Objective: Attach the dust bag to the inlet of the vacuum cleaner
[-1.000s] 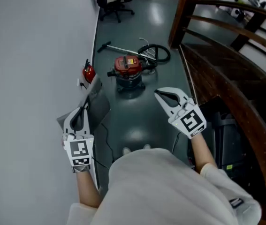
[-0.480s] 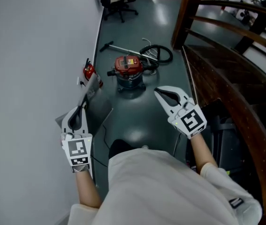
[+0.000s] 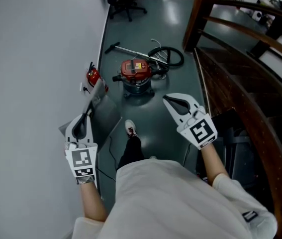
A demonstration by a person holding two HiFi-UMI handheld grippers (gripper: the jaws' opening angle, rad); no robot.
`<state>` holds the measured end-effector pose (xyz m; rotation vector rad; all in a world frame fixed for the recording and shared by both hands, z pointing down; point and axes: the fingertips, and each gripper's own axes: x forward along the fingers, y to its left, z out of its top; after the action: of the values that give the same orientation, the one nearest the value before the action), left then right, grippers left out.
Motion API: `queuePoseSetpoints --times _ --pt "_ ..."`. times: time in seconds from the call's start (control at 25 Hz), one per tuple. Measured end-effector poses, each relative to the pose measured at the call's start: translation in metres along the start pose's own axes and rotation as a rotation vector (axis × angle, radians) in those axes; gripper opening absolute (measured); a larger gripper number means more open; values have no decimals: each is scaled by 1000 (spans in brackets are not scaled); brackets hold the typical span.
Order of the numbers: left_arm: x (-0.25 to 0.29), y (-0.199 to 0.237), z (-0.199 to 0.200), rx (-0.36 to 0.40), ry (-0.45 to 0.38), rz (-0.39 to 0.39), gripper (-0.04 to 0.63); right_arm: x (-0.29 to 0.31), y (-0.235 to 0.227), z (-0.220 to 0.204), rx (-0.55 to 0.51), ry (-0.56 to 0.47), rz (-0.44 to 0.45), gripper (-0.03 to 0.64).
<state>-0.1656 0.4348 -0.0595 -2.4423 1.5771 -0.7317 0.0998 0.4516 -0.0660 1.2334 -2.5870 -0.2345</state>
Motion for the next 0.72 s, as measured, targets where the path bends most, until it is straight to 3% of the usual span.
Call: queuePoseSetpoints --times 0.72 --pt "149 94 6 -33 -11 -22 26 155 -95 10 50 -39 -25 29"
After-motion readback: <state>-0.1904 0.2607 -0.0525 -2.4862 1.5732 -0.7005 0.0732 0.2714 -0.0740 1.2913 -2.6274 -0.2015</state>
